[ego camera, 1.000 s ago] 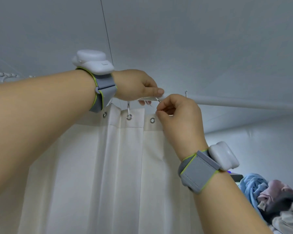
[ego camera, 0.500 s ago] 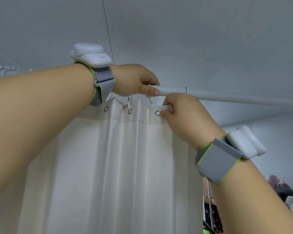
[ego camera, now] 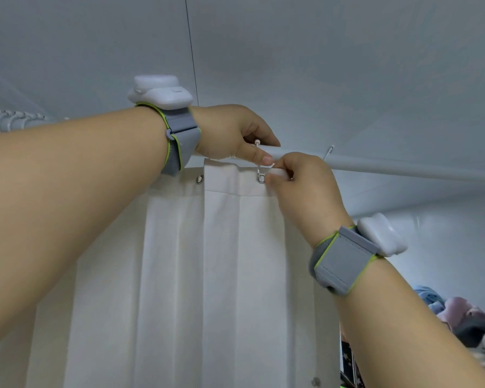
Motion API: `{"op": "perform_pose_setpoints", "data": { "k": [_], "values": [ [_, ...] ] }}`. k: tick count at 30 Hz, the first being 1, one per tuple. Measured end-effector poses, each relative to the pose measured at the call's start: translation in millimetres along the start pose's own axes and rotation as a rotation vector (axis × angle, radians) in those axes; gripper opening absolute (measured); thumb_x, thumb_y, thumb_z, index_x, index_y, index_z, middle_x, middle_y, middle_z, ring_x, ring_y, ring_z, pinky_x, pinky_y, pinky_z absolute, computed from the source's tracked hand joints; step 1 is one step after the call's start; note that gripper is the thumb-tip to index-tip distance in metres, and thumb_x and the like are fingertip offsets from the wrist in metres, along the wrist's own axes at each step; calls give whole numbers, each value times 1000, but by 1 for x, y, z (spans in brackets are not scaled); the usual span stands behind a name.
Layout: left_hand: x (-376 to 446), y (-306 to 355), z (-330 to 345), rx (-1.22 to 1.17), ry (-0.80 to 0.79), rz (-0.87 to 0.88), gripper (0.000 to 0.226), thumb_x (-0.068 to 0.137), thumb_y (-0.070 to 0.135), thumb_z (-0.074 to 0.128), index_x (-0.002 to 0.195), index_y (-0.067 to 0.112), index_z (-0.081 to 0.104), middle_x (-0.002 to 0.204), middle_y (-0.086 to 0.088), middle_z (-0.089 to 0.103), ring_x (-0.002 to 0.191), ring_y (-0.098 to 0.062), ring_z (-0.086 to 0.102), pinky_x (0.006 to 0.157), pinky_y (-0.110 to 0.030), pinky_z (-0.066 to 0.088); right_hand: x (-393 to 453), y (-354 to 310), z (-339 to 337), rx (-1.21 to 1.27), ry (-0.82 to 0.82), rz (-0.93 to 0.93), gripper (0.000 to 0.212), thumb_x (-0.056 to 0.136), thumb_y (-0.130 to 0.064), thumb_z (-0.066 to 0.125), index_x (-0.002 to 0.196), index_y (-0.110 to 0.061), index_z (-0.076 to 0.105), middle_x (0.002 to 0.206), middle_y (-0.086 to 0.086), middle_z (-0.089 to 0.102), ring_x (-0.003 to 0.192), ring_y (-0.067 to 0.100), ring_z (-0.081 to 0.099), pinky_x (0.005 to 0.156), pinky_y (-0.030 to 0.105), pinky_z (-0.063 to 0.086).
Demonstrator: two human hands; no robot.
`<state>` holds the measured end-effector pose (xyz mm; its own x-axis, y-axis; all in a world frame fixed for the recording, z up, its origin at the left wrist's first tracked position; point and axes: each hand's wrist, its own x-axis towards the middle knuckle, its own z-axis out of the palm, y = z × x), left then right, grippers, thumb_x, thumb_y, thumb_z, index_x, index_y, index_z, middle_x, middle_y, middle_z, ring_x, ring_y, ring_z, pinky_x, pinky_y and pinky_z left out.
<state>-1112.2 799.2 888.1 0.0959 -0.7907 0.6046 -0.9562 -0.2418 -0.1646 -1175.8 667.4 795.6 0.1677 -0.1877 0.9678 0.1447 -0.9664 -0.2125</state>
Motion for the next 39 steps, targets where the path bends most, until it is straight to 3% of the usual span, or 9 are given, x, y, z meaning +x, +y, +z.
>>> {"op": "perform_pose_setpoints", "data": {
  "k": [3,12,20,24,26,30,33,36,39],
  "values": [
    [0,-2,0,-14,-5,-3,39,85,38,66,122,28,63,105,11,71,89,-4,63,80,-14,45,1,0,2,-18,27,-2,11,86,-18,58,83,-11,67,76,2,56,76,24,54,63,27,37],
    [3,-7,1,-25,74,15,50,78,36,73,125,28,60,107,22,65,80,23,56,73,5,37,0,-5,8,-67,75,-15,19,91,-20,52,73,-16,57,68,0,49,71,22,46,62,26,27],
    [1,-8,-4,37,71,3,47,79,45,70,124,33,61,95,19,64,73,15,55,71,1,38,-6,-2,14,-172,106,-67,19,91,-14,48,85,-10,65,86,9,67,84,29,57,63,30,31],
    [0,-7,-6,37,-1,9,37,83,45,66,117,31,65,101,10,72,94,-8,65,93,-28,49,-7,-2,17,-160,103,-69,18,91,-14,46,82,-11,61,86,10,66,86,30,57,68,35,39],
    [-1,-6,-7,31,-22,14,29,86,45,63,111,32,68,93,11,73,83,-7,63,83,-28,47,-6,-2,17,-153,82,-64,18,91,-15,46,85,-10,62,89,10,66,89,31,56,71,37,43],
    [1,-5,-6,41,6,-17,26,87,48,60,105,33,69,68,22,65,60,7,53,58,-7,38,-4,-4,14,-112,61,-29,17,92,-14,46,87,-11,62,93,9,67,92,29,56,71,33,38],
    [0,-7,-7,31,2,-17,29,83,48,63,106,31,70,80,17,72,71,4,61,72,-18,46,-5,-6,17,-65,93,-9,16,91,-13,47,87,-10,63,93,10,67,92,29,56,69,32,33],
    [-1,-7,-8,54,-11,0,32,80,47,69,108,33,69,96,11,74,94,-13,67,94,-38,51,-7,-6,23,-53,136,9,16,92,-14,48,84,-11,61,91,11,67,90,28,55,63,28,23],
    [-3,-5,-8,25,0,-2,34,78,42,73,111,33,69,100,11,73,99,-14,67,99,-39,48,-7,-3,25,-21,138,36,14,92,-14,49,79,-16,53,87,9,65,88,27,54,63,26,22]
  ]
}}
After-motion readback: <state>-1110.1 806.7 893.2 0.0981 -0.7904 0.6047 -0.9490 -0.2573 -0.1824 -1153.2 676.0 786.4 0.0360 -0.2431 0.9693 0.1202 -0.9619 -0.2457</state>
